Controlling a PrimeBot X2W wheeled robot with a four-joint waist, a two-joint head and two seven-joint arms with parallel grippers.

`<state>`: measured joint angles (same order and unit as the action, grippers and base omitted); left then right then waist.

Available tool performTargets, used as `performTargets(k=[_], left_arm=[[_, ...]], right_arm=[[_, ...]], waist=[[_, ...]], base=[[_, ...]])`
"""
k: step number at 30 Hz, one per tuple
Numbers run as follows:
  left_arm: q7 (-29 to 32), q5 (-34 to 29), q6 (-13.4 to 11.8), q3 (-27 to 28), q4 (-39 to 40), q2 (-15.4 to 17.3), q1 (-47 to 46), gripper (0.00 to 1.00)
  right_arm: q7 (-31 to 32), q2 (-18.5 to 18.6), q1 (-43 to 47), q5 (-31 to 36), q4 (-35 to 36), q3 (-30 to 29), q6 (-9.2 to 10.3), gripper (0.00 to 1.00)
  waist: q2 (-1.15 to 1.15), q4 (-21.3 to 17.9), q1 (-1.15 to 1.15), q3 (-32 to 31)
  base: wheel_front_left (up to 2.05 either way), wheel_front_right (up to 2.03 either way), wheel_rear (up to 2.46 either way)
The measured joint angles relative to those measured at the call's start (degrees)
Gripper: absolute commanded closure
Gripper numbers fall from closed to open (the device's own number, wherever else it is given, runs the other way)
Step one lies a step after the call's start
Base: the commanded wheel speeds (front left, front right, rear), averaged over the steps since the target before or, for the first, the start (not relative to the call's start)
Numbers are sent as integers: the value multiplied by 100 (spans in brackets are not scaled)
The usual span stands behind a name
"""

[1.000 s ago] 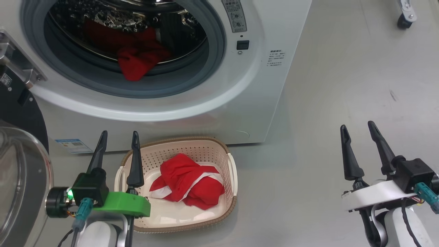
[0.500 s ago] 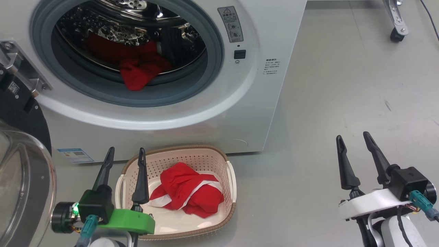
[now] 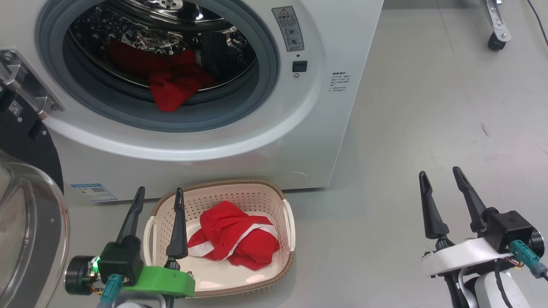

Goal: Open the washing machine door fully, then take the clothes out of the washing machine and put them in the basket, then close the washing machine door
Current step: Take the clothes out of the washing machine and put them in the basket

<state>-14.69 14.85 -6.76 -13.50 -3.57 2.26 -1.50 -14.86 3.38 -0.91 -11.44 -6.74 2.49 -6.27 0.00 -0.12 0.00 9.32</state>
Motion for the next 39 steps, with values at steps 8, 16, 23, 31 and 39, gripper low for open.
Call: performTargets(k=[8,16,23,31,39], left_arm=[[0,-1,0,-7,37,3,2,0],[58,-32,-1,-107,-5,14,-2,0],[224,-25,-1,-154,-190,15,-291,0],[437,149,0,-212,-532,11,-1183,0],[978,230,65,-154,-1026,1,-2195,0]], right_arm=[[0,-8,1,0,24,9,44,0],[0,-12,-1,0,86,47,44,0],[-1,-2,-7,0,185,41,44,0],[0,63,-195,-1,313,99,30,0],[0,71,-465,-54,376,189,-14,0]], waist=[[0,-13,0,31],[0,-59,0,128],[0,-93,0,340],[0,-140,0,747],[0,-266,0,1228]], base=[[0,0,0],[0,0,0],[0,0,0],[0,0,0],[0,0,0]])
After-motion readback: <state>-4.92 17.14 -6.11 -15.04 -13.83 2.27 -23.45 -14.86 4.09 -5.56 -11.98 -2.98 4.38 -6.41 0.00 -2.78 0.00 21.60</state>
